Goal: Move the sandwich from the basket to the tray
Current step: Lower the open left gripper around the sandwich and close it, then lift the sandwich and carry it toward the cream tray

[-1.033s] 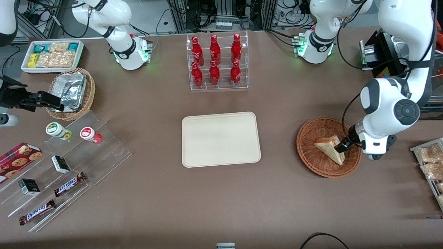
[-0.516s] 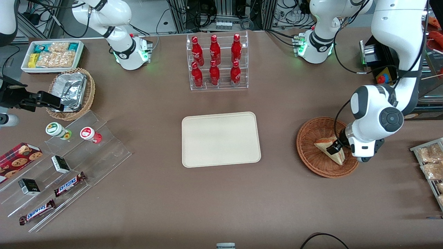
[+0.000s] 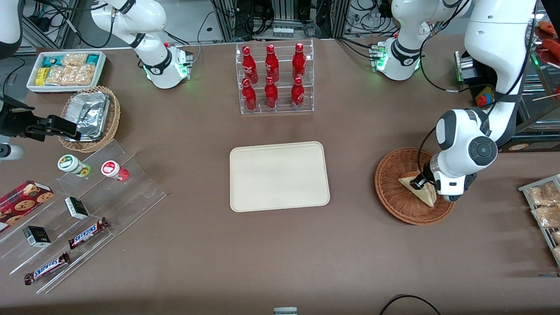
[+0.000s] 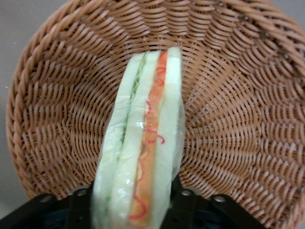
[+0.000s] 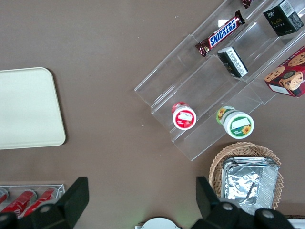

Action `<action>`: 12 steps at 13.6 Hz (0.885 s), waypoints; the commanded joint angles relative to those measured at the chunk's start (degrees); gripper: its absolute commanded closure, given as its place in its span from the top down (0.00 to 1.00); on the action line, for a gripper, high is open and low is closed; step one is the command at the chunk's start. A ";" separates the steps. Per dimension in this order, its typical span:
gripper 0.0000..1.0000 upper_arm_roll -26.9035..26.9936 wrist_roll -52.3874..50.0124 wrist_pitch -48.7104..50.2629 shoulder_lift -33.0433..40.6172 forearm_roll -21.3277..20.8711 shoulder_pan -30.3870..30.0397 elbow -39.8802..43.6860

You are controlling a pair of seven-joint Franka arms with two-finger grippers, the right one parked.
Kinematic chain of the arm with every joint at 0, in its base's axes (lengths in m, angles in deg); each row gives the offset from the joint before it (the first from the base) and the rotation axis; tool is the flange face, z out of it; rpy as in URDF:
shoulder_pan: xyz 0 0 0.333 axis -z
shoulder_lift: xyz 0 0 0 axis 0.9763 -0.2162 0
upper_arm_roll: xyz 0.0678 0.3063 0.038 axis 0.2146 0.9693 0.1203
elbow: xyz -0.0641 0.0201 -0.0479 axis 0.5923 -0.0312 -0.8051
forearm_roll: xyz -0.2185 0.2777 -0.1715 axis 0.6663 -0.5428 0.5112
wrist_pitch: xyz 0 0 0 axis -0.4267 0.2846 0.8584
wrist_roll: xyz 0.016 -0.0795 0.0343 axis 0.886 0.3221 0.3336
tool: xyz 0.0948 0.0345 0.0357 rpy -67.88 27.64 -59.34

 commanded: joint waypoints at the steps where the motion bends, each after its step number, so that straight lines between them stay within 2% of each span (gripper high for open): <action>1: 0.00 -0.14 -0.04 7.90 2.16 -0.84 0.44 4.28; 4: 0.00 -0.22 0.31 13.55 1.81 -1.90 3.16 9.57; 7: 0.00 -0.22 4.96 13.56 1.54 -1.90 7.81 11.07; 12: 0.00 -0.49 5.23 13.64 -2.05 -1.73 15.81 16.77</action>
